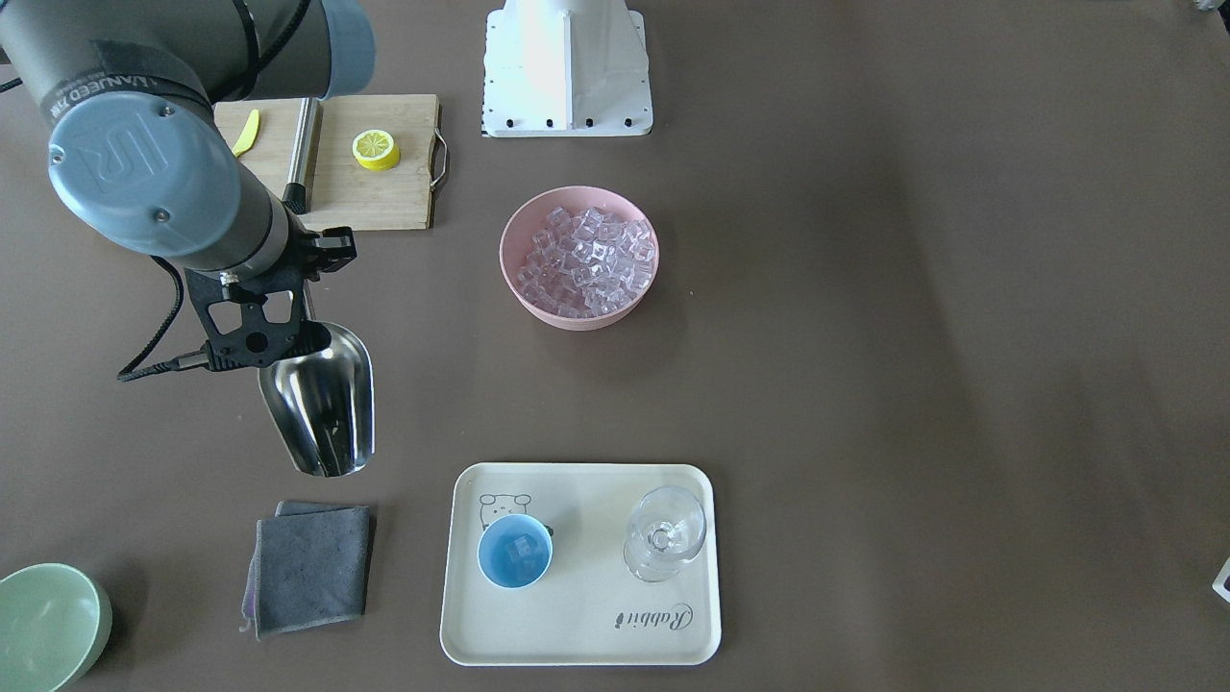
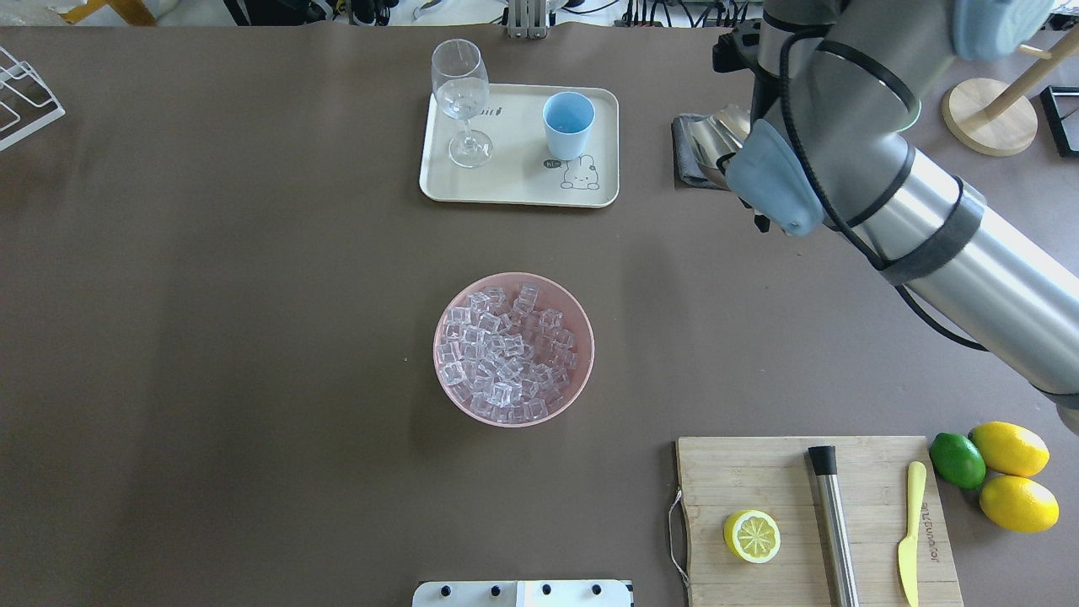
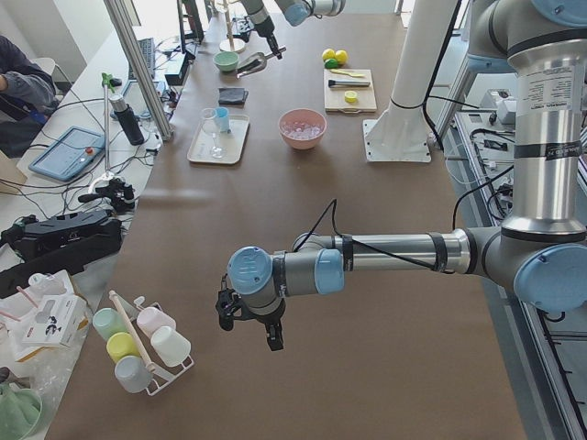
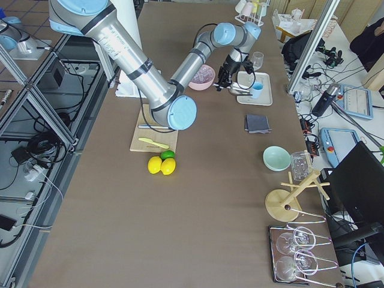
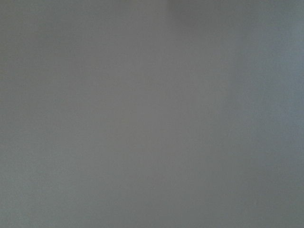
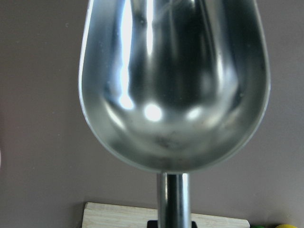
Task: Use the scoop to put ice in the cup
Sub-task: 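Carry the empty scoop back and lower it onto the table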
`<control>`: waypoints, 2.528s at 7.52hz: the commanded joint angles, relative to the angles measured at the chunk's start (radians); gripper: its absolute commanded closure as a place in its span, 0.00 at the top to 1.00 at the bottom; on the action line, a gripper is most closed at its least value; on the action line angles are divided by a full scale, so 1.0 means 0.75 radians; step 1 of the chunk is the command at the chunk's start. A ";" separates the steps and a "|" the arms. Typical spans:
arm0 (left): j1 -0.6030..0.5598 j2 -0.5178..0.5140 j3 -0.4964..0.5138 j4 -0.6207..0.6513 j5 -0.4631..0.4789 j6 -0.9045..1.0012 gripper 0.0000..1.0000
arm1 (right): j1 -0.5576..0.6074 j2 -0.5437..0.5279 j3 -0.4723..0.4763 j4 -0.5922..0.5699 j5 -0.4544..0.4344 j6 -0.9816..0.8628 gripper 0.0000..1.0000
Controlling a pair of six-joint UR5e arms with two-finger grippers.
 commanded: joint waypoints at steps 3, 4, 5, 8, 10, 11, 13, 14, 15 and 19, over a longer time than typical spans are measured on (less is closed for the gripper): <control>0.001 -0.003 0.008 -0.005 0.001 0.002 0.98 | 0.000 -0.531 0.298 0.361 -0.090 0.258 0.00; 0.001 -0.001 0.008 -0.005 0.001 0.004 0.98 | -0.002 -0.620 0.306 0.456 -0.127 0.291 0.00; 0.001 0.000 0.010 -0.005 0.003 0.004 0.98 | -0.006 -0.678 0.284 0.548 -0.133 0.388 0.00; 0.005 -0.003 0.027 -0.007 0.003 0.004 0.98 | -0.100 -0.777 0.282 0.751 -0.123 0.636 0.00; 0.007 -0.003 0.027 -0.007 0.001 0.004 0.98 | -0.182 -0.801 0.257 0.831 -0.172 0.651 0.00; 0.007 -0.003 0.031 -0.007 0.003 0.004 0.98 | -0.215 -0.801 0.251 0.834 -0.207 0.651 0.00; 0.007 -0.003 0.045 -0.009 0.001 0.004 0.98 | -0.235 -0.801 0.218 0.868 -0.233 0.653 0.00; 0.007 -0.015 0.055 -0.009 0.001 0.002 0.98 | -0.237 -0.799 0.210 0.872 -0.233 0.653 0.00; 0.007 -0.017 0.061 -0.009 0.001 0.004 0.98 | -0.237 -0.799 0.194 0.895 -0.231 0.653 0.00; 0.007 -0.023 0.064 -0.009 -0.001 0.010 0.98 | -0.235 -0.793 0.108 1.026 -0.205 0.680 0.00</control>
